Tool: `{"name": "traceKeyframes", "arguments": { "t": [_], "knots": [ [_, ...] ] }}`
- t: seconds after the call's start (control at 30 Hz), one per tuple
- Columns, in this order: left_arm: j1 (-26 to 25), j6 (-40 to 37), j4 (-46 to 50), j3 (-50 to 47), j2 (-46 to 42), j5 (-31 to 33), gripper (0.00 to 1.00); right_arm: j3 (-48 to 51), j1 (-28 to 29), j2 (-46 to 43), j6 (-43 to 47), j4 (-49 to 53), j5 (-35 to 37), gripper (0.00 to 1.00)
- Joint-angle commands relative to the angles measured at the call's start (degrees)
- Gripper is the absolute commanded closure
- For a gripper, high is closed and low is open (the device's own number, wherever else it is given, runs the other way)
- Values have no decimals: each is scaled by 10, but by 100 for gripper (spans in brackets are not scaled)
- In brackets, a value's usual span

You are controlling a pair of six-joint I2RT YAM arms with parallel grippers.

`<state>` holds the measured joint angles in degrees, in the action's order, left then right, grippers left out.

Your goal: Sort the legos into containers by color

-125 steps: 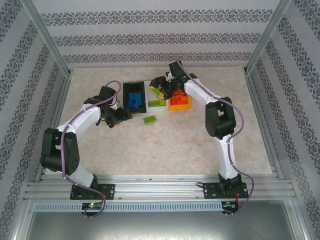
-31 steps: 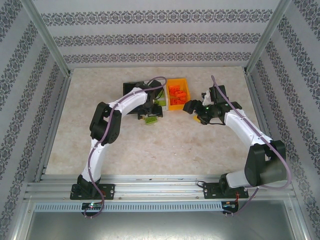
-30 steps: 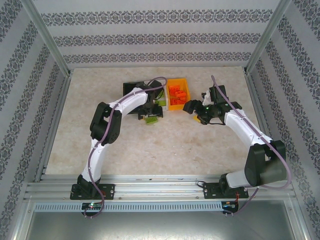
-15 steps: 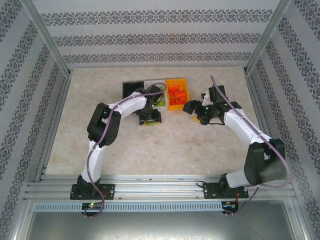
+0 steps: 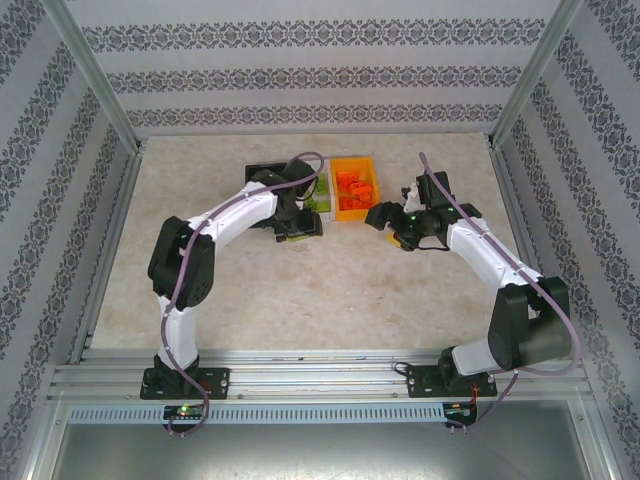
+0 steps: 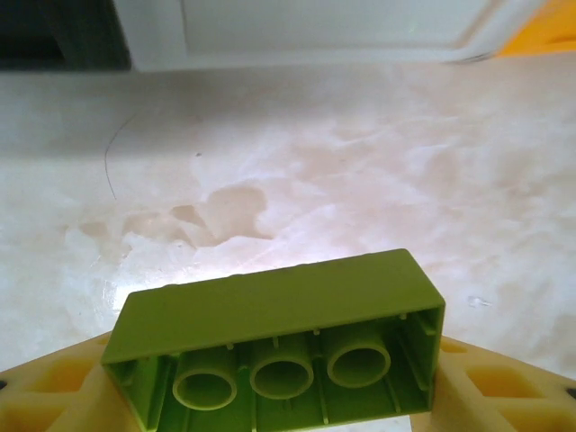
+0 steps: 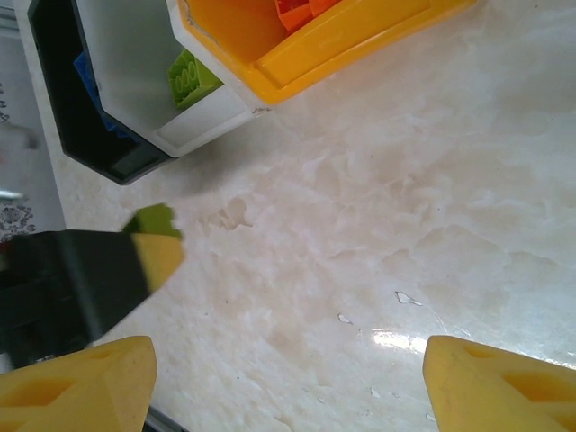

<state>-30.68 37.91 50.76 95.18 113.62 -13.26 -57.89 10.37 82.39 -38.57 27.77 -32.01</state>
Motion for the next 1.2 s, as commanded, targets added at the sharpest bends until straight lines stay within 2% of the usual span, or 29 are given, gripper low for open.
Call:
{"name": "traceKeyframes", "arguments": {
  "t": [0.0,0.27,0.8,1.17],
  "knots": [
    [-3,-14,-7,23,-18,6,40,11,-1,-1,22,32,23,21],
    [-2,-42,23,111,2,17,40,23,-10,1,75,102,49,21],
    [24,-101,136,408,154,24,39,72,-8,-25,92,147,46,20],
    [48,-95,133,449,195,3,39,95,-1,-40,72,137,48,20]
  ]
}}
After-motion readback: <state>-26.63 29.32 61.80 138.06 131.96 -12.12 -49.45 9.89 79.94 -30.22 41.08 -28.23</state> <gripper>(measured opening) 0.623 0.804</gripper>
